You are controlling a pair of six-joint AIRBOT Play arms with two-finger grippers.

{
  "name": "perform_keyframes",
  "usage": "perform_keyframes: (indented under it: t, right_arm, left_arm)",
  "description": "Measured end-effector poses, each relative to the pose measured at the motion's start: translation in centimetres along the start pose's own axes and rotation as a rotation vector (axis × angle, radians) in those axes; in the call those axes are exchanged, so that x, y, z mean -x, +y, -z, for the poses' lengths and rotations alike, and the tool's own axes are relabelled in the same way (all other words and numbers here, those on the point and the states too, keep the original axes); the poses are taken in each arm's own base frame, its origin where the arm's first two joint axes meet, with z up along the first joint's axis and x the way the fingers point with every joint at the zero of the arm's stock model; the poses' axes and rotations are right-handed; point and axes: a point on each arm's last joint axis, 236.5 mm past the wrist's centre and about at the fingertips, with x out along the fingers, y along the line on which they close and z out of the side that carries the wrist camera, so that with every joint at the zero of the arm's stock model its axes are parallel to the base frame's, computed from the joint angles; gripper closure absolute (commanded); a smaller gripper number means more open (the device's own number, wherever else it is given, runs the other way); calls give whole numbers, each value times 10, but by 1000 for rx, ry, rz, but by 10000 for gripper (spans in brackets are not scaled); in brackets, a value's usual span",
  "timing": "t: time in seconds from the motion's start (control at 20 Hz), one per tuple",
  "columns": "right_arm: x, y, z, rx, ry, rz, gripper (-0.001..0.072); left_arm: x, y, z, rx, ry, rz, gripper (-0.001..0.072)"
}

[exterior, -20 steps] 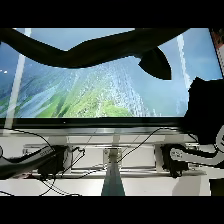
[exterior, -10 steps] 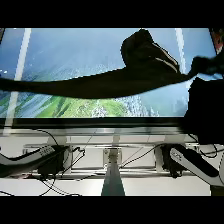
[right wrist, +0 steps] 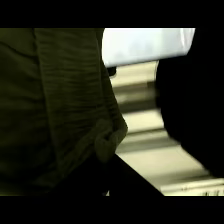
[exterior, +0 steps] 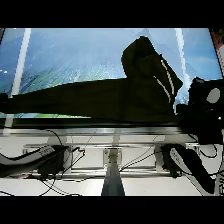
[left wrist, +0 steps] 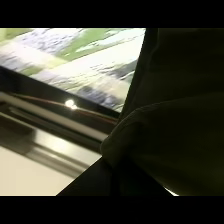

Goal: Fold the clothes and pants, and hang the long-sleeved shirts on hangers.

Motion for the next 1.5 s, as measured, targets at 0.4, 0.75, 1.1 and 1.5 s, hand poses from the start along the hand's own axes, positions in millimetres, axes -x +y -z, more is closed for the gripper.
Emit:
perform_keyframes:
  t: [0.4, 0.75, 1.1, 1.5]
  right_arm:
    - [-4, -5, 41, 99, 161, 16, 682]
    - [-2, -6, 54, 176, 218, 10, 8]
    - [12, 10, -19, 194, -61, -34, 20]
    - [61, 140, -179, 356, -470, -241, 23]
  left_arm:
    - [-15, 24, 25, -122, 101, -80, 691]
    - [-51, -1, 68, -166, 315, 20, 29]
    - [-38, 21, 34, -4, 244, -70, 119]
    - [43, 15, -70, 143, -58, -136, 120]
